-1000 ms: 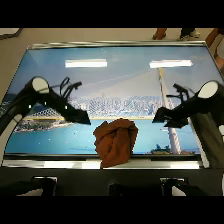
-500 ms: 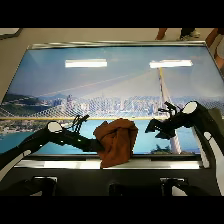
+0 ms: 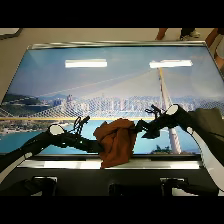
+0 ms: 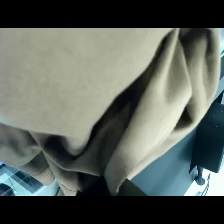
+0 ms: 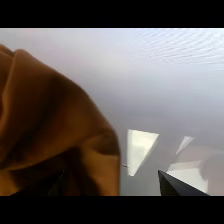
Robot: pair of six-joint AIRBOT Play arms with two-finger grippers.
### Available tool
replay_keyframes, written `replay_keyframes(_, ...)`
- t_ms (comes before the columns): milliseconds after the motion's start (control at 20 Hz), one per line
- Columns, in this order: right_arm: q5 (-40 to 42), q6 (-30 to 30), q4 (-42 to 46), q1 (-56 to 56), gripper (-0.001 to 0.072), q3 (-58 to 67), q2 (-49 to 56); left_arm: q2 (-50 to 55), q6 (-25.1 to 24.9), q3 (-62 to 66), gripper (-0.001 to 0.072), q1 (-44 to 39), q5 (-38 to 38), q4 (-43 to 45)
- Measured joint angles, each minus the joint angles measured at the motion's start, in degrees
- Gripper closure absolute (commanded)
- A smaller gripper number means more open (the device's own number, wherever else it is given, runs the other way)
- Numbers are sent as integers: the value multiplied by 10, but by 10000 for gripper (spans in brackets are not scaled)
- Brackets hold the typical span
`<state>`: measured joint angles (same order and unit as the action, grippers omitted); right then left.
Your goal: Fold the shirts.
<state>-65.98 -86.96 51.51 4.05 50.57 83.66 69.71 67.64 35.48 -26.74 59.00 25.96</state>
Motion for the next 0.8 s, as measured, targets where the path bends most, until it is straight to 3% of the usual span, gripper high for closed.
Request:
replay_keyframes(50,13,0,-12,11,397,0,9,-2,-1,0,670,0,2,0)
replay_keyframes(100,27,1,-18,21,635,-1,16,-5,-2,0,670,0,2,0)
replay_keyframes(150,46,1,-21,32,672,-1,21,-7,-2,0,671,0,3,-2)
replay_keyframes(300,68,-1,-23,47,673,13,22,-25,-1,9,672,4,7,14)
replay_keyframes(450,65,-6,26,39,673,74,-21,-68,37,72,672,36,21,107)
replay_keyframes(600,74,-32,134,11,673,182,-102,-122,89,204,672,110,57,230)
replay_keyframes(800,118,-50,239,-27,673,331,-229,-184,127,433,672,224,84,304)
